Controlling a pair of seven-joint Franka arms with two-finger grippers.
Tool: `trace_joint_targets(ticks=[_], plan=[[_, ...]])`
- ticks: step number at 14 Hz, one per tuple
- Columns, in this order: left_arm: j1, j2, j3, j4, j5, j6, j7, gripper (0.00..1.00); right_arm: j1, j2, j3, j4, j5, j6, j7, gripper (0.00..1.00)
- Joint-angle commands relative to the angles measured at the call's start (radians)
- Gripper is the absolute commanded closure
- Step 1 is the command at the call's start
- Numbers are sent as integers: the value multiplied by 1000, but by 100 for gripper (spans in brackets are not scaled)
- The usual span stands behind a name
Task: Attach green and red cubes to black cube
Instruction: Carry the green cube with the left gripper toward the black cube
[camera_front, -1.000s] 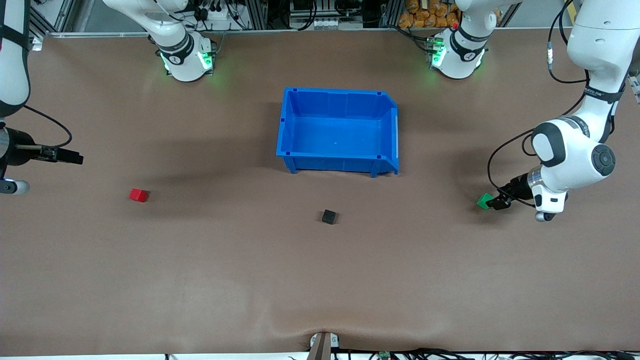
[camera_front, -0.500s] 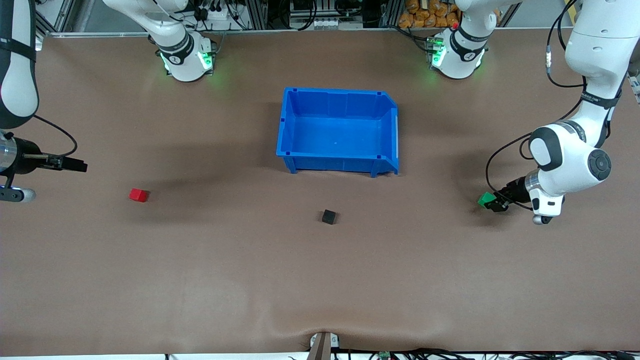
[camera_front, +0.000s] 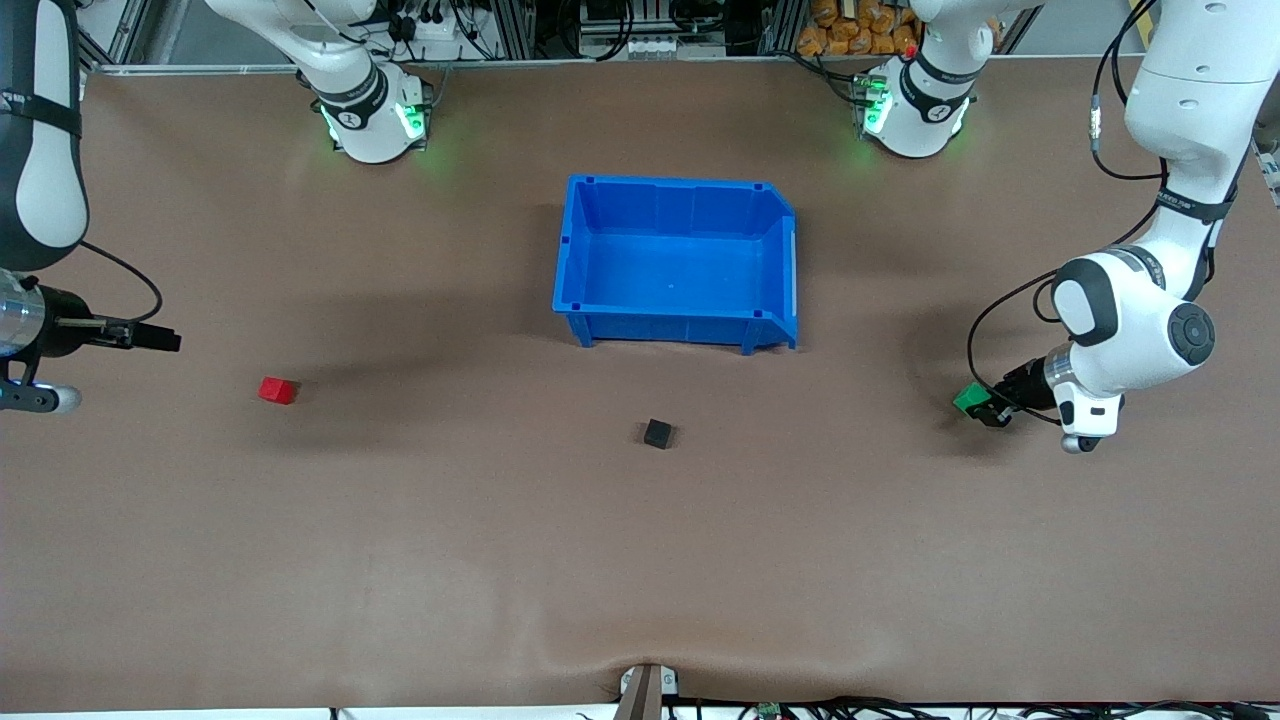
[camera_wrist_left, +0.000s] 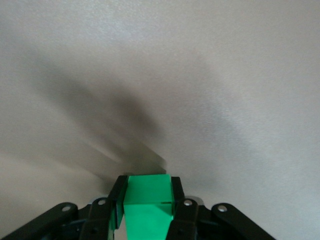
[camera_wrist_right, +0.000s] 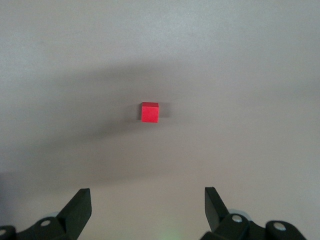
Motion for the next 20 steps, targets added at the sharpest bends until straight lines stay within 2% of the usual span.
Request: trace_joint_targets(ticks=[1,3,6,9,13,16,20], plan=[[-24,11,1,26,-17,6,-46,100,-19,7,14,-10,6,17,-8,0],[-44,10,0,30,-17,6,-88,97,-18,15,14,-10,6,19,-8,0],[-61,2,-2,39,-17,5,-124,100,-18,32,14,-16,6,31,-8,0],[-78,4,-17,73,-17,3,-224,100,-19,45,13,-16,24,34,-8,0],[-156,19,-17,141,-17,-6,-406,100,-19,59,13,-27,26,48,-8,0],[-235,44,-17,203,-17,-17,-592,100,-19,64,13,-34,26,63,-8,0],[-360,100,-16,357,-11,-89,-923,100,-19,73,14,-53,26,92,-8,0]])
